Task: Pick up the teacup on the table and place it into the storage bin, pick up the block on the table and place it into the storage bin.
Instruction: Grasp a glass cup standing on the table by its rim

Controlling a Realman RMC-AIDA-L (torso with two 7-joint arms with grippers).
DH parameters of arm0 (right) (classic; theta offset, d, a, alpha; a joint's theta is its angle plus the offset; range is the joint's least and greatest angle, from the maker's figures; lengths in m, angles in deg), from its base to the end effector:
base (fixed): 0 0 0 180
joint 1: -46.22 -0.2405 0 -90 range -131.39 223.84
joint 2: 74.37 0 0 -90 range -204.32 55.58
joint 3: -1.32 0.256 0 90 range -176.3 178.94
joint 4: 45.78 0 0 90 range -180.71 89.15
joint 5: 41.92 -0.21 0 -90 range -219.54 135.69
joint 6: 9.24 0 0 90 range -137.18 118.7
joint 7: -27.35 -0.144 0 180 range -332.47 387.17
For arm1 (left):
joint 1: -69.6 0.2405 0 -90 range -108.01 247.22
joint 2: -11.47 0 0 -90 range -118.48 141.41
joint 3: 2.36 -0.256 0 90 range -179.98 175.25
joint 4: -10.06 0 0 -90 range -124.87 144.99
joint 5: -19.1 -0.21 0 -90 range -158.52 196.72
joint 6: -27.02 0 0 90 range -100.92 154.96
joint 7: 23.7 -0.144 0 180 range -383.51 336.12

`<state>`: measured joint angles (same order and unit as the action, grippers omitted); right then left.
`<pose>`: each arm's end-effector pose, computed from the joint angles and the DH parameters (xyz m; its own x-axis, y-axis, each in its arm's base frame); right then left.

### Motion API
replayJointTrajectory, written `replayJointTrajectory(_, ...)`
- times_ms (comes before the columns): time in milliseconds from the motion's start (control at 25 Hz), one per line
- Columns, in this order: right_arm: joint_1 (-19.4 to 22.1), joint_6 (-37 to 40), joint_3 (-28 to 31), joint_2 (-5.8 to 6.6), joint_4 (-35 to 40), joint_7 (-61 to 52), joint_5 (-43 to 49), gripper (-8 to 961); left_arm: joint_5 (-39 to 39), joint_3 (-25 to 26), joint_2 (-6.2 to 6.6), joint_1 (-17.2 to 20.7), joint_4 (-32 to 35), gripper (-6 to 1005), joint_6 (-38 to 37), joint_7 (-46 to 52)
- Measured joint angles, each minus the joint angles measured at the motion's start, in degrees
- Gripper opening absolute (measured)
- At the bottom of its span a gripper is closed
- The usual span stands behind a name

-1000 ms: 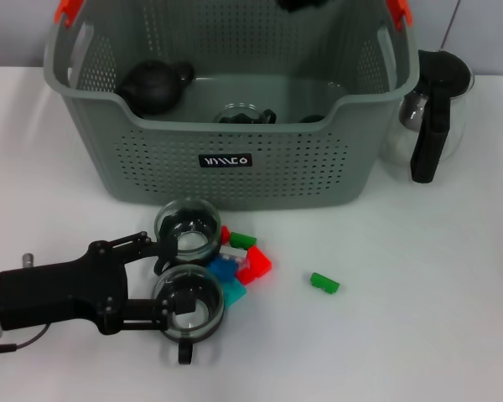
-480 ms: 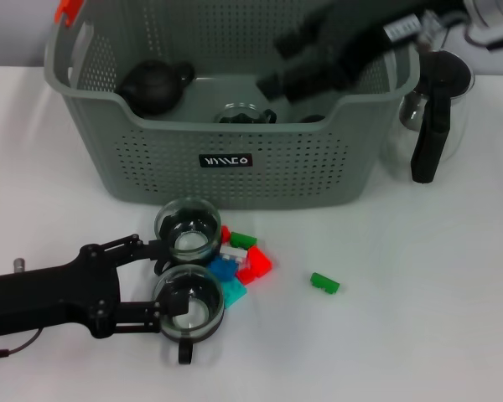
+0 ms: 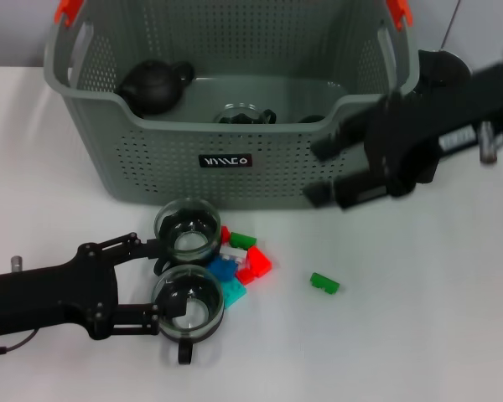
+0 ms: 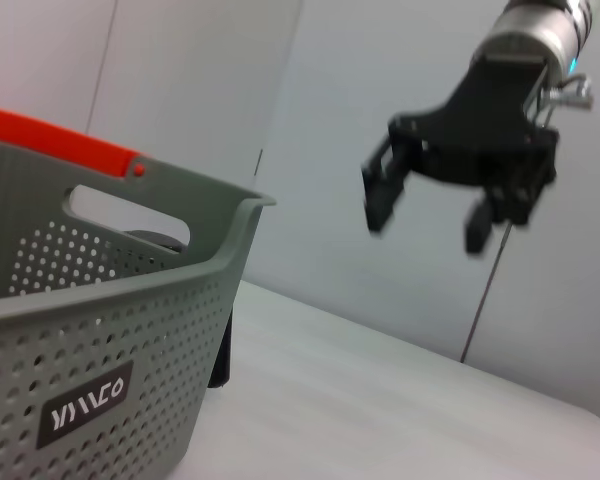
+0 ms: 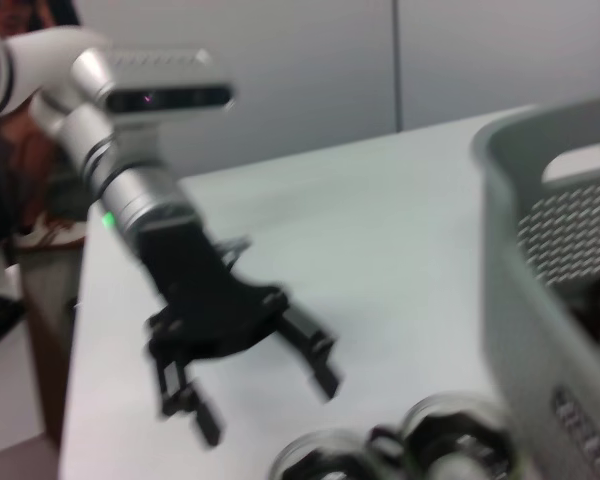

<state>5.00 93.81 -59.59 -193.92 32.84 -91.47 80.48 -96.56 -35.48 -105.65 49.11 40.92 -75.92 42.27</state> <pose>0.0994 0.3485 0.0379 0.9735 -0.2010 -0.1086 -0.2072 -0.9770 -0.0494 -0.3065 0.2504 0.0076 0.7286 0.3211 0.6050 0.4438 -0.8941 -0.0600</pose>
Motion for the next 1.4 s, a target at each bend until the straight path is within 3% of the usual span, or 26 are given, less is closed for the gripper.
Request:
replayJointTrajectory(200, 1.0, 0.7, -0.8, -0.55, -5.7, 4.6, -0.1, 621, 0.0, -0.2, 0.17, -0.4, 0.1, 932, -0.1, -0.1)
replayJointTrajectory(480, -1.0, 0.2, -0.9, -0.16, -13.0, 12.6, 1.9, 623, -2.4, -0.1, 0.79, -0.9, 0.7, 932, -0.3, -0.1)
replayJointTrajectory(720, -2.3, 0.0, -2.4, -0.30, -13.7, 16.4, 5.2, 615, -4.5, 0.2, 1.19, -0.7, 1.5, 932, 0.4, 1.2)
replayJointTrajectory(1400, -9.8, -12.7, -26.0, -1.17, -19.7, 17.7, 4.6, 615, -6.2, 9.1, 1.20, 2.1, 3.5, 933, 0.4, 2.8)
